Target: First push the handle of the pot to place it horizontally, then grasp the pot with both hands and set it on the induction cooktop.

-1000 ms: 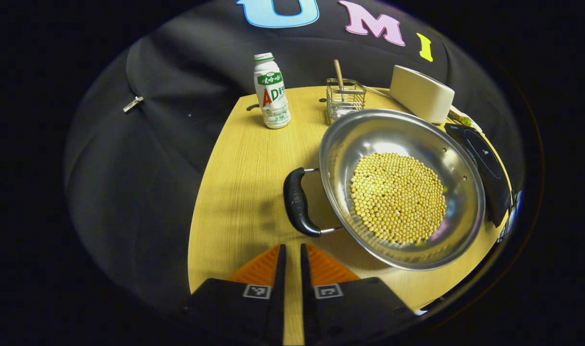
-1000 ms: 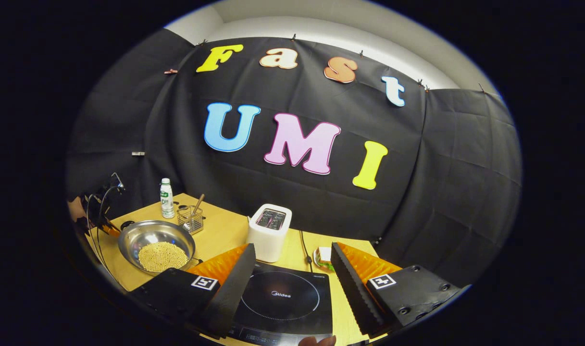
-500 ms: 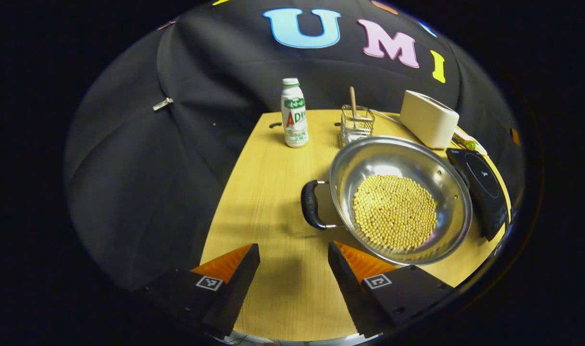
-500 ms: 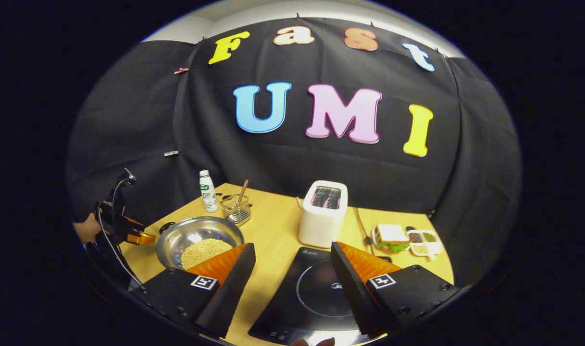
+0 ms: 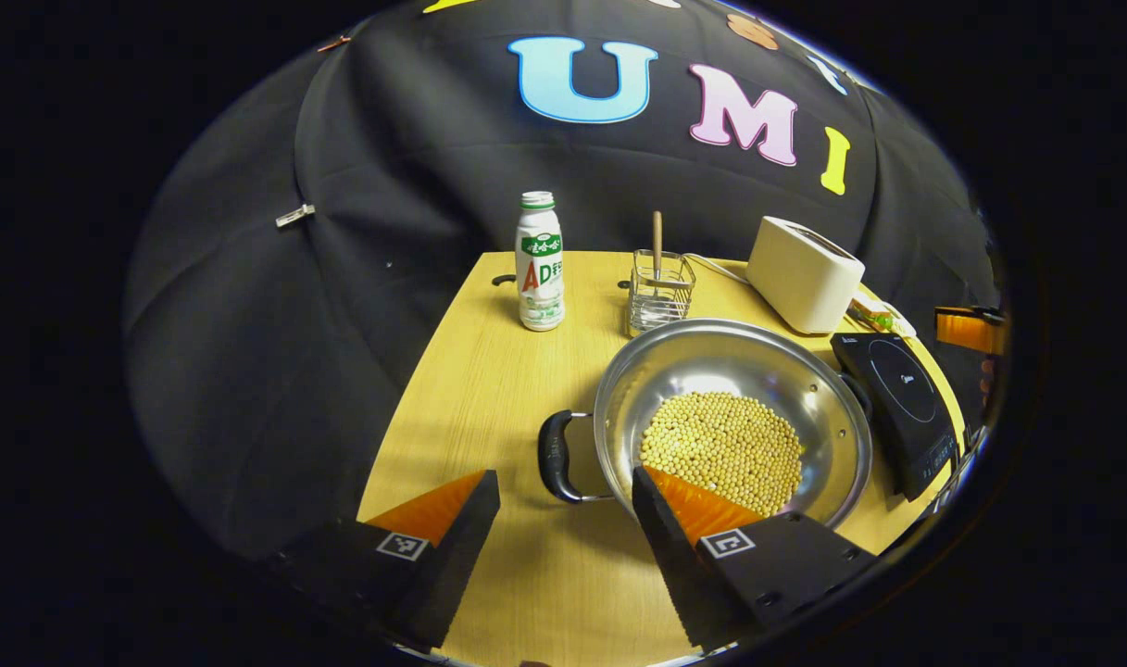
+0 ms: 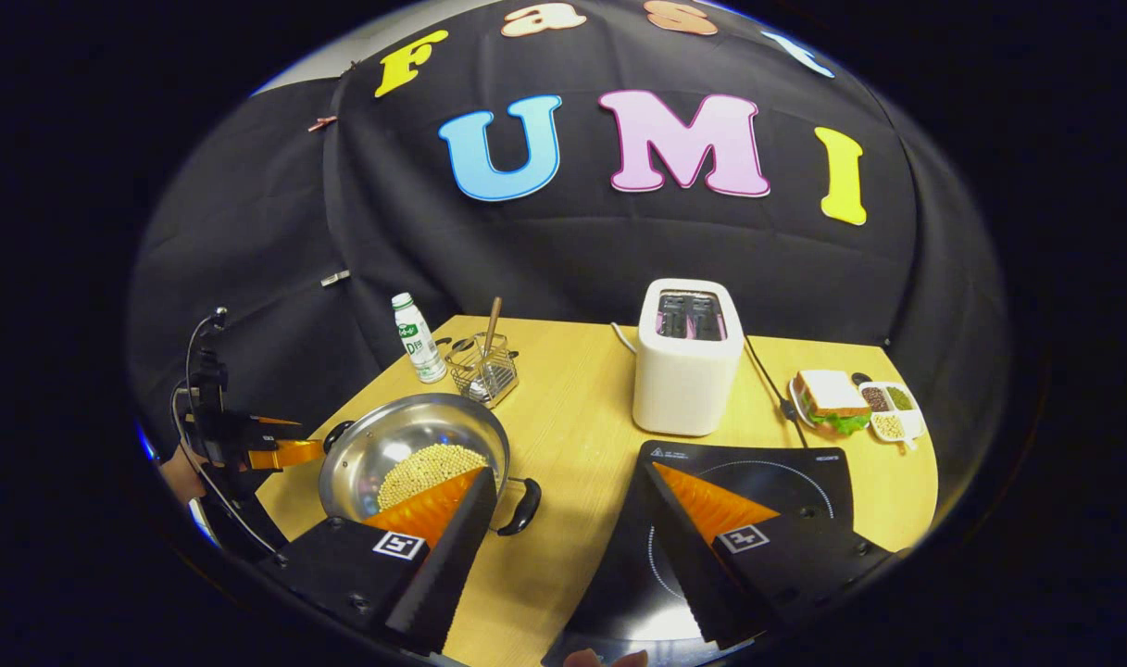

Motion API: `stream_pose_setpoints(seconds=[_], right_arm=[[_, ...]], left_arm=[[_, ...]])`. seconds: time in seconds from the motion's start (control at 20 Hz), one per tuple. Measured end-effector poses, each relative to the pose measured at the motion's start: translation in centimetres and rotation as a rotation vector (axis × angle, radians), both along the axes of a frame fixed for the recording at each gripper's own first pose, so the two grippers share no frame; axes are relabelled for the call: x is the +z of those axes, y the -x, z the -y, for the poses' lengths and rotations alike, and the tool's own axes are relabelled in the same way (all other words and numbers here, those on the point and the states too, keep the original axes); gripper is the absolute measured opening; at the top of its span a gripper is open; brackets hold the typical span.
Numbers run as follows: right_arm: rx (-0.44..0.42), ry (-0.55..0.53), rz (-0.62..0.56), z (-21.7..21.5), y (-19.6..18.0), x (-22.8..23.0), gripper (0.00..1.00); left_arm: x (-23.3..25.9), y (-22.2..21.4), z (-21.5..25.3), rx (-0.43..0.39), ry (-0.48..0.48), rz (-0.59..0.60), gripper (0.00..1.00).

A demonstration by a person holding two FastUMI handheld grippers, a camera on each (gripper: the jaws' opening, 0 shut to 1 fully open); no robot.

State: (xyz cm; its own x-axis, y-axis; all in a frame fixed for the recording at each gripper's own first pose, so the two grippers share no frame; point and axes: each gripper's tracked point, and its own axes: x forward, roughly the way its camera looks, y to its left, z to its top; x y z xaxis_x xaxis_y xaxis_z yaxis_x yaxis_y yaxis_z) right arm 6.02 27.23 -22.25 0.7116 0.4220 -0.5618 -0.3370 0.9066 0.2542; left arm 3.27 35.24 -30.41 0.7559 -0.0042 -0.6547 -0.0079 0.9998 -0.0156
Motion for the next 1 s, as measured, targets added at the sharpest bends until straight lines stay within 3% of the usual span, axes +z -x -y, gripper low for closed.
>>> stream_pose_setpoints(seconds=[0.65,1.0], right_arm=[[0.02,0.018,-0.302,-6.5,0.0,-10.0,0.99],[0.025,0.063,-0.413,-7.9,0.1,-13.9,0.99]], left_arm=[[-5.7,-3.3,0.9,-0.031,0.064,-0.176,0.88],[-6.6,-3.9,1.2,-0.046,0.071,-0.209,0.86]])
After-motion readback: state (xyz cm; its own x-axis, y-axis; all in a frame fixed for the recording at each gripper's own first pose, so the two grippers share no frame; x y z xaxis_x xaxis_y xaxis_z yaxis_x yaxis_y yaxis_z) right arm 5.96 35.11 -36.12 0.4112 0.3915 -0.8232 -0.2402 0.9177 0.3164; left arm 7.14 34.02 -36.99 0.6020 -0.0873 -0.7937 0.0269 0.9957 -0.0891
